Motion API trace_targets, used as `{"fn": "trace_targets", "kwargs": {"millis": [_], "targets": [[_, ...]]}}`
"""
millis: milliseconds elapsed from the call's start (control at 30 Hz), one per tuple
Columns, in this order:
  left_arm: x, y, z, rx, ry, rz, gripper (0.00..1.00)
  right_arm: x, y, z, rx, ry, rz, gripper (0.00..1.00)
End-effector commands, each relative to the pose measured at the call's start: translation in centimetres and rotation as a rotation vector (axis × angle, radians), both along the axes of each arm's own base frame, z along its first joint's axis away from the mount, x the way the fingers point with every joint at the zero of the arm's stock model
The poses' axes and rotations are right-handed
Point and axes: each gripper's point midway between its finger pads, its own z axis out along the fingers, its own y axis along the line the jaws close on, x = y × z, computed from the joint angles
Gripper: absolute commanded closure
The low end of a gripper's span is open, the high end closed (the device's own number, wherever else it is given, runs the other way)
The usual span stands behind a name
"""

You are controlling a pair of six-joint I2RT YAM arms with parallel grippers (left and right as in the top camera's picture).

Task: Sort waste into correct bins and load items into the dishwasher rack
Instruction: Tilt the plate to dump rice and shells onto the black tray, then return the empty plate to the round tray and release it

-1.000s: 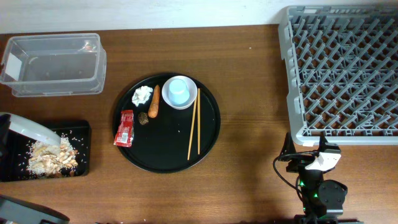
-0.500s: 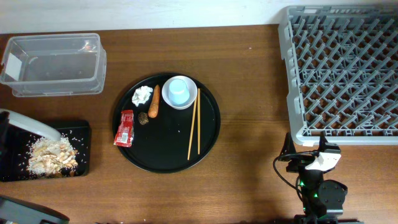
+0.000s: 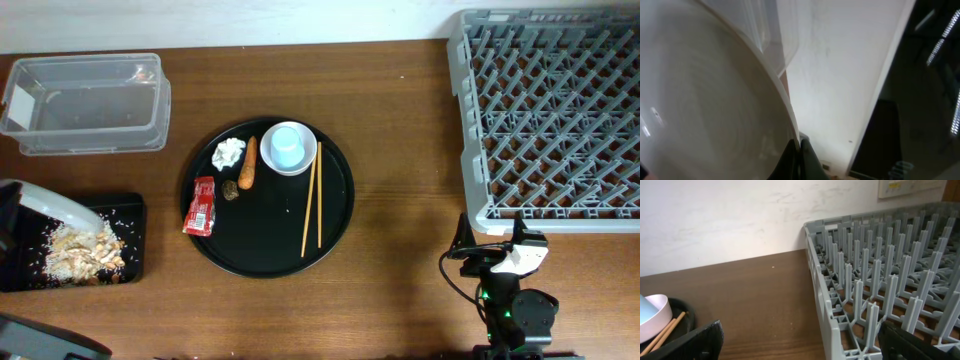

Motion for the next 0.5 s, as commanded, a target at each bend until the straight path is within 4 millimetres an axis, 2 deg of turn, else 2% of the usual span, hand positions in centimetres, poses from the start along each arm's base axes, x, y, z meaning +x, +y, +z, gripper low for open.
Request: {"fn": "trace_targets", "kwargs": {"millis": [0, 33, 233, 367, 467], "targets": [[0.6, -1.4, 2.2, 0.019, -0.085, -0.060, 0.99, 0.0, -0.1, -0.2, 0.006, 0.005, -0.011, 0.02], [0.7, -1.5, 2.2, 0.017, -0.086, -0.065, 0.99, 0.0, -0.1, -0.2, 0.006, 0.005, -0.011, 0.02], [1.6, -5.3, 4.7, -0.069, -0.188, -0.185, 0.99, 0.0, -0.1, -0.2, 0.007, 0.005, -0.011, 0.02], [2.1, -8.9, 6.0, -0.008, -0.173, -0.254, 0.99, 0.0, -0.1, -0.2, 0.006, 0.005, -0.011, 0.02], [1.8, -12.8, 6.3, 0.103, -0.078, -0.296, 0.99, 0.0, -0.1, -0.2, 0.006, 0.005, -0.011, 0.02]]}}
